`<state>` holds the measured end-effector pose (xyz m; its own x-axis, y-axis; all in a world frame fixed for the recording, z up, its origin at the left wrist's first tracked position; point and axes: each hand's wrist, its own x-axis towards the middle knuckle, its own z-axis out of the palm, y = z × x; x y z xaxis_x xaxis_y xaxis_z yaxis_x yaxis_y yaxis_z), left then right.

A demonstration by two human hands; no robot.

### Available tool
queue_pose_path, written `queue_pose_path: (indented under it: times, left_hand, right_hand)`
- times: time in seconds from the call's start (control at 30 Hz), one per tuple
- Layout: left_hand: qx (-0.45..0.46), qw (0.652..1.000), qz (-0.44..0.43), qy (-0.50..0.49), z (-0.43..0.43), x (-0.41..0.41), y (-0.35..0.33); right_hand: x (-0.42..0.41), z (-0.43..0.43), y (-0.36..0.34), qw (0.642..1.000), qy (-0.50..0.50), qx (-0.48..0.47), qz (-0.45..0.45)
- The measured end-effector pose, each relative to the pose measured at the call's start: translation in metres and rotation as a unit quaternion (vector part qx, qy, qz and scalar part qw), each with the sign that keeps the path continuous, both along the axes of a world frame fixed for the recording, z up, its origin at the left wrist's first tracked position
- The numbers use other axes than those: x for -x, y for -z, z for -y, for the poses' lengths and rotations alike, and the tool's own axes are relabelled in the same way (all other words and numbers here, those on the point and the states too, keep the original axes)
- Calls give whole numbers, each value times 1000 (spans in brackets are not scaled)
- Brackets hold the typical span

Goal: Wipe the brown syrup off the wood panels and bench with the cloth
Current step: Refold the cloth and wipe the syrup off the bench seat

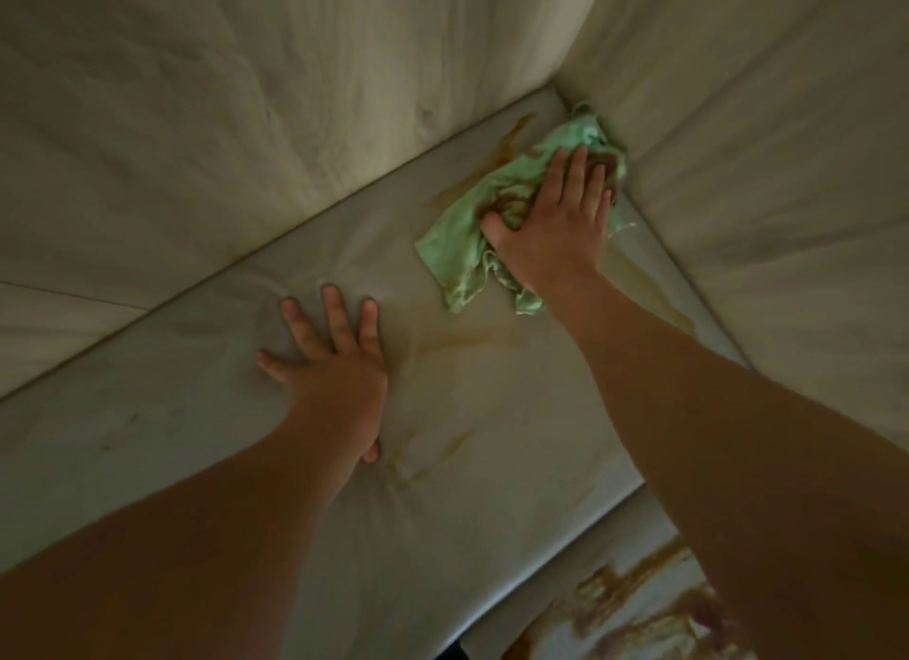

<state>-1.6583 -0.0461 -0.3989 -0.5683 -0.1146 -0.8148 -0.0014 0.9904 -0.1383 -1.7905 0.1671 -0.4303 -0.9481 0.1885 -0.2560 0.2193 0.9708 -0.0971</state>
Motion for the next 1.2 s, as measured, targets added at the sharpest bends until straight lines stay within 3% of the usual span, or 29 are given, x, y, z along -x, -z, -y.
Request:
queue_pose_path:
  times: [0.1, 0.2, 0.37, 0.47, 0.57, 0.63, 0.7, 0.8, 0.87, 1.0, 1.2]
  left_hand:
    - [0, 1000, -2, 2, 1, -1, 2]
    - [3, 1000, -5, 3, 0, -1, 2]
    - [19, 1000, 10, 7, -3, 2, 0]
    - [27, 1000, 15, 5, -4, 2, -1]
    - [32, 999, 20, 18, -5, 2, -1]
    - [37, 999, 26, 23, -5, 2, -1]
    - [44, 998, 22, 25, -6, 2, -1]
    - [42, 999, 8, 21, -6, 3, 1]
    - [41, 999, 1, 18, -7, 2, 3]
    - [44, 999, -4, 17, -8, 1, 2]
    - [31, 999, -33, 23, -7, -2, -3]
  right_hand:
    - [30, -1, -5, 998, -55, 19, 6]
    - [56, 4, -9, 998, -44, 42, 22]
    - [58, 29, -10, 998, -50, 5, 40]
    - [19, 59, -8, 989, -149, 13, 8]
    - [-45, 70, -1, 945, -320, 46, -41]
    - [-59, 57, 5, 923, -378, 50, -42]
    - [-45, 35, 5, 940, -336, 41, -51]
    - [-28, -6, 2, 987, -160, -16, -16]
    - [-45, -35, 3, 997, -68, -32, -18]
    - [-112, -73, 0, 996, 65, -45, -51]
    - [-150, -55, -7, 957, 289, 4, 12]
